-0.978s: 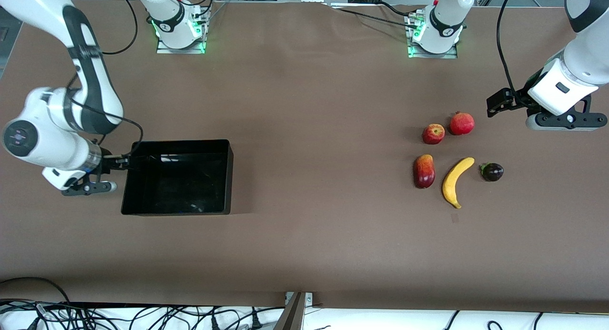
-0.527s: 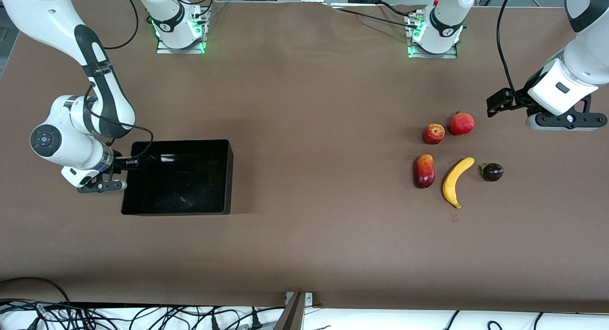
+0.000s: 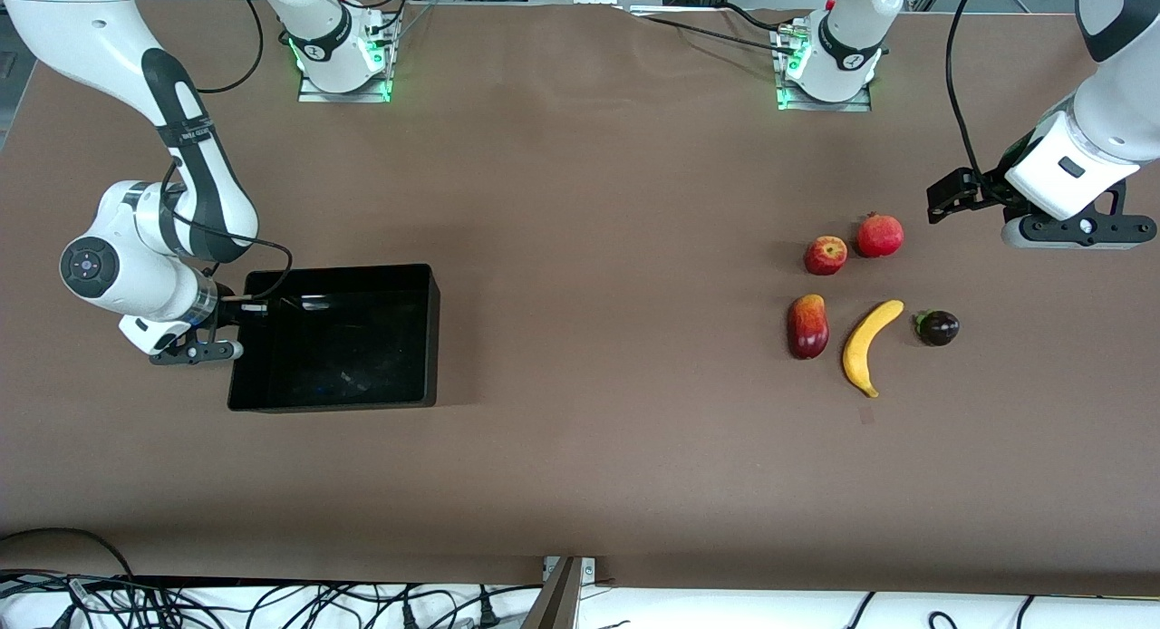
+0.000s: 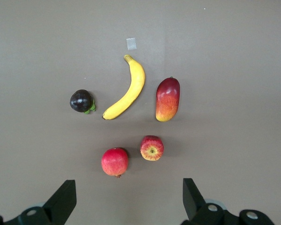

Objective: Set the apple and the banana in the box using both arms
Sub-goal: 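Slide the black box toward the fruit with the right gripper, then grasp the red apple with the left gripper while the right gripper releases, then lift the apple over the box while the right gripper withdraws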

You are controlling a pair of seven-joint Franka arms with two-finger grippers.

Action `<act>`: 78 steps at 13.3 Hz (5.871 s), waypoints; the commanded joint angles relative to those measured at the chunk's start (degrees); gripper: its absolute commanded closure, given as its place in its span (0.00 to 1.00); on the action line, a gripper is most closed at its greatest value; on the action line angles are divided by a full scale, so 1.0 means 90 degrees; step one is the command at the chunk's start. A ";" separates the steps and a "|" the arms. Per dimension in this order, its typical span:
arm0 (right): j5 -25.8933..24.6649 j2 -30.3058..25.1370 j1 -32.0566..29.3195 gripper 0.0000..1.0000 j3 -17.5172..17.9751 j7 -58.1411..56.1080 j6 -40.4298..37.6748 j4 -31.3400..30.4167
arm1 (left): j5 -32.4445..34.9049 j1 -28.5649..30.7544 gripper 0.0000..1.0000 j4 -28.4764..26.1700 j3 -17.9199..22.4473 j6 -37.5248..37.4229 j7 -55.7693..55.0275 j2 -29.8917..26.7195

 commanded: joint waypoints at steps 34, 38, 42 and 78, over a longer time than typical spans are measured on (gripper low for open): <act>0.0033 0.2245 0.4819 1.00 0.1183 0.6568 -0.0628 0.3997 | 0.0045 -0.0141 0.00 -0.0259 -0.0140 -0.0800 0.0093 0.0746; -0.0016 0.2323 0.4819 1.00 0.1173 0.6139 -0.0647 0.3987 | -0.0004 0.0006 0.00 -0.1993 -0.0140 0.0738 0.0845 0.0504; -0.0026 0.2362 0.4819 1.00 0.1173 0.5943 -0.0657 0.3968 | -0.0004 -0.0033 0.00 -0.3861 -0.0266 0.2994 0.0836 0.0170; 0.0668 -0.3204 0.1770 0.00 -0.0542 0.0611 -0.4720 0.1965 | 0.0006 -0.0160 0.17 -0.2741 -0.2454 0.4992 -0.3051 0.2738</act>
